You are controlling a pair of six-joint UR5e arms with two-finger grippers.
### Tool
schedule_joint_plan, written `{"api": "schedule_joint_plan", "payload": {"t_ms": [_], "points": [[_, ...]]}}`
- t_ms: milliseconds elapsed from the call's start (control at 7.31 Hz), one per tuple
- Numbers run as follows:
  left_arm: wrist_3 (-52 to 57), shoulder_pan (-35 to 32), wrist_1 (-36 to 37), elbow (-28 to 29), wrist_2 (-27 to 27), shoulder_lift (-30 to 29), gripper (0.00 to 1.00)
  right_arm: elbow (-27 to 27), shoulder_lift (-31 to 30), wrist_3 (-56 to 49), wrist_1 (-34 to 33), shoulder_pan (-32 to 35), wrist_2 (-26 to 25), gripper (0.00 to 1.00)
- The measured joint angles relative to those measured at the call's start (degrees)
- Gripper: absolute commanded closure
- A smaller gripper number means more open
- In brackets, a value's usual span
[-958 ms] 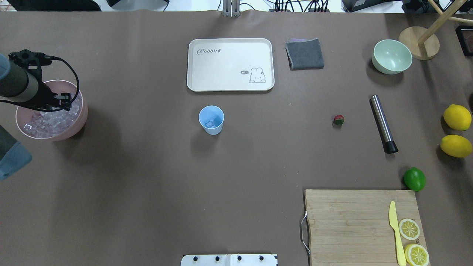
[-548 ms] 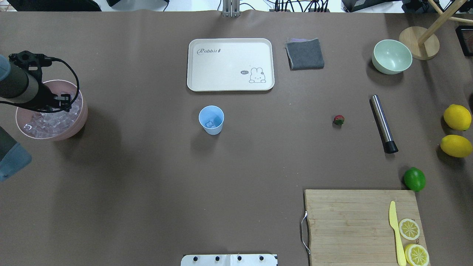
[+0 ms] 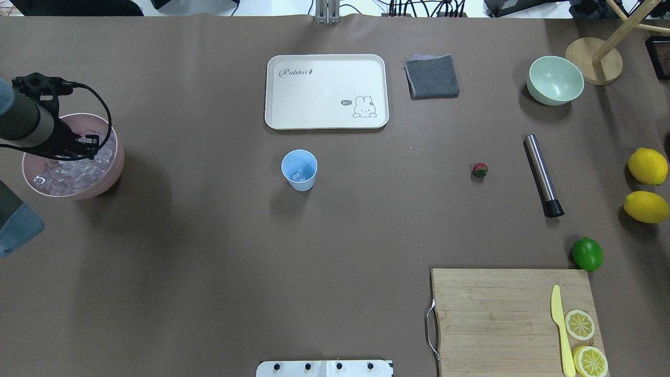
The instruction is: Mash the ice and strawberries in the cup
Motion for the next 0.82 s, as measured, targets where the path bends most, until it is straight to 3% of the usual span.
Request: {"api": "schedule_joint_plan", "payload": {"t_ms": [411,821], "points": [[1.1,-0.9,0.1,-0.9,-0.1,0.0,1.00,0.0,0.1,0.0,0.0,-0.1,0.0,0.00],[6.6,-7.4,0.8,-3.9,-0.3,-0.1,1.00,0.0,0.4,0.1,0.0,-0.1,0.0,0.00]]}}
